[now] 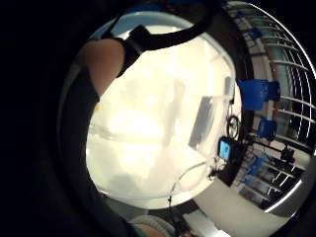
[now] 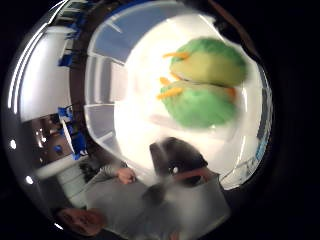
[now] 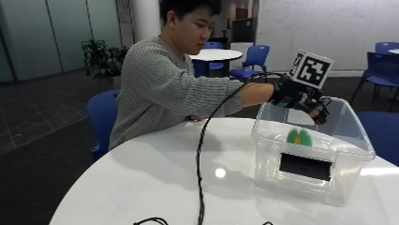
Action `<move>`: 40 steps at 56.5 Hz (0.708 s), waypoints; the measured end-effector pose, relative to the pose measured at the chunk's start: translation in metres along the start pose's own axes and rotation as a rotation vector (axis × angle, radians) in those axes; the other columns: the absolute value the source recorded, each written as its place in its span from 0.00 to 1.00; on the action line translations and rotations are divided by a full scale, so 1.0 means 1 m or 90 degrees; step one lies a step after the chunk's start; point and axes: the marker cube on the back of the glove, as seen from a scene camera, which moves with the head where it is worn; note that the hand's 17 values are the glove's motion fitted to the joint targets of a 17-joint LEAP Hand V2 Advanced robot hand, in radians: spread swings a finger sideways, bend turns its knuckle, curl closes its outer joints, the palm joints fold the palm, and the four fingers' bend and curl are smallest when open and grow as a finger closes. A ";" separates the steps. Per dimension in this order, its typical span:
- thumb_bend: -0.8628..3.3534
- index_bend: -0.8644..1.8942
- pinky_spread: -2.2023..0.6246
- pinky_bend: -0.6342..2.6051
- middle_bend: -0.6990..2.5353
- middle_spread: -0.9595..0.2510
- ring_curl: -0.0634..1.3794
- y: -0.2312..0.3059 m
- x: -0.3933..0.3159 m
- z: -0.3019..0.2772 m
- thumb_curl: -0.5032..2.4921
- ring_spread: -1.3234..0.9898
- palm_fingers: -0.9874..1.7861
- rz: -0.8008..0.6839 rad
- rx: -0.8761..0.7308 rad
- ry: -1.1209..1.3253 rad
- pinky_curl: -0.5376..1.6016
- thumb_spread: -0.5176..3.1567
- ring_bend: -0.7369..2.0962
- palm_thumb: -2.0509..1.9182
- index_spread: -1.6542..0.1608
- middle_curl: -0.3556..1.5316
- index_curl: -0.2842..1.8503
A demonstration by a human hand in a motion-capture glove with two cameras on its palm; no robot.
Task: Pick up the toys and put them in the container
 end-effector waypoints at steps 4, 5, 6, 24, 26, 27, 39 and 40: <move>0.19 0.33 0.77 0.48 0.36 0.57 0.28 -0.001 0.003 0.009 0.26 0.41 0.32 0.002 -0.009 -0.012 0.45 0.48 0.56 0.55 0.71 0.41 0.29; 0.19 0.33 0.77 0.48 0.35 0.58 0.28 -0.001 0.002 0.010 0.26 0.41 0.31 0.003 -0.007 -0.017 0.45 0.48 0.55 0.54 0.72 0.40 0.28; 0.19 0.33 0.77 0.49 0.34 0.58 0.27 -0.001 0.002 0.011 0.26 0.42 0.31 0.003 -0.006 -0.022 0.45 0.48 0.55 0.54 0.72 0.40 0.28; 0.20 0.34 0.78 0.50 0.30 0.61 0.26 0.043 -0.006 -0.006 0.26 0.45 0.31 -0.018 0.059 -0.064 0.44 0.46 0.54 0.52 0.73 0.39 0.22; 0.20 0.34 0.78 0.50 0.30 0.61 0.26 0.062 -0.005 -0.012 0.26 0.45 0.31 -0.016 0.077 -0.090 0.44 0.46 0.54 0.52 0.73 0.39 0.22; 0.20 0.34 0.78 0.50 0.30 0.62 0.26 0.074 -0.003 -0.015 0.26 0.46 0.31 -0.018 0.086 -0.100 0.44 0.46 0.54 0.52 0.73 0.39 0.22; 0.19 0.36 0.78 0.49 0.29 0.62 0.25 0.226 0.043 -0.007 0.25 0.47 0.32 -0.105 0.165 -0.127 0.43 0.47 0.52 0.50 0.73 0.39 0.22; 0.19 0.36 0.78 0.49 0.29 0.62 0.25 0.239 0.050 -0.002 0.25 0.47 0.32 -0.108 0.172 -0.100 0.43 0.47 0.52 0.50 0.73 0.39 0.22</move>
